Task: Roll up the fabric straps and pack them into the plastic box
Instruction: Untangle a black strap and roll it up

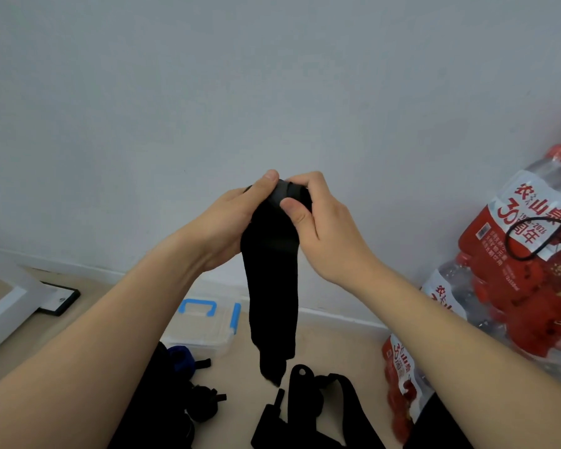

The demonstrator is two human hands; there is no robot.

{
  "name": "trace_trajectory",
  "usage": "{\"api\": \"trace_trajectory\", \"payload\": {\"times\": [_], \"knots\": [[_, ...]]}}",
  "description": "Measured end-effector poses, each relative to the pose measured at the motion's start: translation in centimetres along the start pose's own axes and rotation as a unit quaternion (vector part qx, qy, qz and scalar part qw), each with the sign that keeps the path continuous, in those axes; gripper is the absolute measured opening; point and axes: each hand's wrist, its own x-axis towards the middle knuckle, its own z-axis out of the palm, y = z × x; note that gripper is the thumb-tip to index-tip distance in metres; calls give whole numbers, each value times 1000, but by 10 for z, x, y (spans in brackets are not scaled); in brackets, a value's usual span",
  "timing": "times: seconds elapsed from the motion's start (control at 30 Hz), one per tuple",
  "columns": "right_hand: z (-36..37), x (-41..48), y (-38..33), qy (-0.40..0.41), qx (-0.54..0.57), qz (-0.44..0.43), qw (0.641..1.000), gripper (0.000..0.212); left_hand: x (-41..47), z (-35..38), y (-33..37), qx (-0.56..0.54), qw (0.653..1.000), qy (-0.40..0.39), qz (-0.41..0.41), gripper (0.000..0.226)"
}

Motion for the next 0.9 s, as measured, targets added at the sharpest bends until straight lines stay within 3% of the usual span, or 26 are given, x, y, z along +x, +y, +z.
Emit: {"api": "trace_trajectory", "payload": {"times": [0.13, 0.27, 0.33, 0.43, 0.57, 0.67, 0.77, 0.83, 0.9], "knots": [[-5, 6, -2, 9, 101, 33, 994, 23, -3, -7, 1, -44, 997, 22, 60, 46], [-4, 8, -6, -17, 234, 155, 960, 26, -5, -2, 3, -85, 993, 15, 85, 33], [-4, 8, -2, -29, 211, 156, 964, 25, -4, -2, 3, -88, 994, 21, 67, 31], [-5, 6, 3, -40, 115, 86, 989, 24, -3, -4, 0, -71, 996, 27, 34, 35], [0, 2, 3, -4, 71, 45, 996, 25, -6, -8, -1, 35, 998, -32, 29, 43], [3, 3, -3, -12, 163, 149, 975, 27, -3, -8, -2, 71, 994, 75, 34, 33], [-1, 4, -8, -80, 255, 321, 909, 41, 2, -6, -4, 61, 987, 133, 69, 23], [-3, 4, -6, -132, 276, 363, 880, 38, 4, -6, -6, 64, 983, 145, 88, 18], [-1, 3, -4, -124, 274, 350, 887, 40, 6, -7, -7, 76, 979, 161, 100, 15]]}}
